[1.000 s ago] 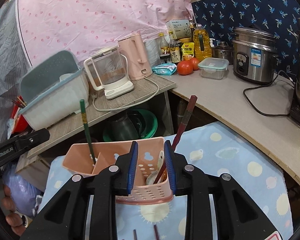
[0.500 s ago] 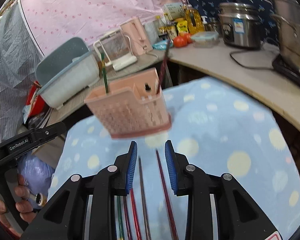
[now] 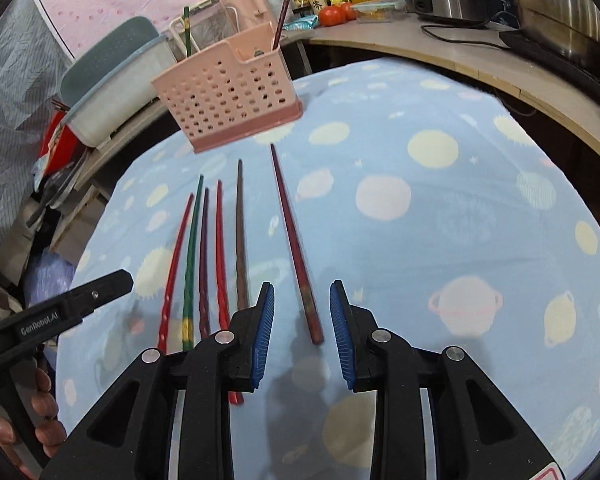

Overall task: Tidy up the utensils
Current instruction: 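Move both open tools back over the remaining red chopsticks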

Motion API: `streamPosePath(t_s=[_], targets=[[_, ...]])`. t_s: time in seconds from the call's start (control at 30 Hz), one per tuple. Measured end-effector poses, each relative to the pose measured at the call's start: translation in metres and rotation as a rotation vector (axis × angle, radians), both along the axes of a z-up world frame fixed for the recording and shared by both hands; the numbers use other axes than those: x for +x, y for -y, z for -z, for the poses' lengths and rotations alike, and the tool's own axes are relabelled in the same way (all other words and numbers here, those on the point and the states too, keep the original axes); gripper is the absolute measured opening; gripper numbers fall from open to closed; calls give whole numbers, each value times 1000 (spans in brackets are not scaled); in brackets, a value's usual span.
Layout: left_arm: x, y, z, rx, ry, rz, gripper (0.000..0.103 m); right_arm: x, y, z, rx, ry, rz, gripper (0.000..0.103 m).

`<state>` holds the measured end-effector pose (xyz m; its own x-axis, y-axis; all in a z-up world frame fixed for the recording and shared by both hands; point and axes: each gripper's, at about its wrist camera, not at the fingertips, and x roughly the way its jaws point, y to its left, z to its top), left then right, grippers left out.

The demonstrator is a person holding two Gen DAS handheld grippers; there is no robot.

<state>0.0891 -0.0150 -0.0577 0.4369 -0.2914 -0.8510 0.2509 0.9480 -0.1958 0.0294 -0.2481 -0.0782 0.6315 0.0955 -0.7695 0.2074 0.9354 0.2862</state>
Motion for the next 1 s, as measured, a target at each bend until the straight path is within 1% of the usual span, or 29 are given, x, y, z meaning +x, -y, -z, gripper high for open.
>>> streamPosePath(t_s=[0.17, 0.4, 0.6, 0.73, 1.0], targets=[[-16, -2, 19, 24, -36, 2, 52, -8, -8, 11, -24, -17, -16, 28], [-27, -4, 31, 40, -59, 7, 52, -5, -11, 15, -46, -23, -26, 28], [-34, -3, 34, 48, -51, 17, 53, -1, -9, 21, -57, -32, -20, 28], [-37, 0, 34, 48, -45, 28, 56, 3, -9, 24, -64, -37, -23, 28], [-40, 2, 35, 53, -35, 40, 58, 12, -13, 26, -85, -35, -35, 28]])
